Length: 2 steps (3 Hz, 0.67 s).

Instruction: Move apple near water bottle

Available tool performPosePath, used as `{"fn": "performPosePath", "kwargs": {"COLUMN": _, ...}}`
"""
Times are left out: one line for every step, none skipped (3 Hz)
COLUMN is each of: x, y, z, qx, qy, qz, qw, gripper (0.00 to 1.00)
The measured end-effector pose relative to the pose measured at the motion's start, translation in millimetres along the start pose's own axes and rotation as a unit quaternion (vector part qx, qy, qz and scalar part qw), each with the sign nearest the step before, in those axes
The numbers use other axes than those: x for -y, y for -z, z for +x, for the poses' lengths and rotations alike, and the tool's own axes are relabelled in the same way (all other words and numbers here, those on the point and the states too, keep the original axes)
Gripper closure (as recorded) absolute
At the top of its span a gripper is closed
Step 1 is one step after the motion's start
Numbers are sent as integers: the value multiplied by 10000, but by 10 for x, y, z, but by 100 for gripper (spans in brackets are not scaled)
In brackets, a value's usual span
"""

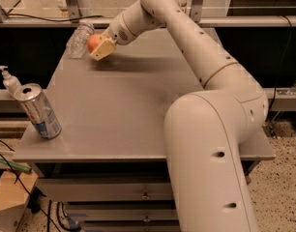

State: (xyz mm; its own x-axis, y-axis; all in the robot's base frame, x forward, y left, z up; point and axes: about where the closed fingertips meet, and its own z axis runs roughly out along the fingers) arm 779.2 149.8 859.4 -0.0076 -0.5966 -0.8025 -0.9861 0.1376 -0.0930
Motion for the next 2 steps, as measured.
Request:
{"fn": "performPosePath", "kwargs": {"x": 39, "y": -43, "z": -9, "qx": -13, "qy": -6, "qz": 60, "qw": 10000, "gripper": 13}}
{"fn": "performPosePath", "kwargs": {"x": 49, "y": -40, "z": 4, "qx": -23, "qy": -32, "qz": 65, "qw": 10000, "gripper": 0}}
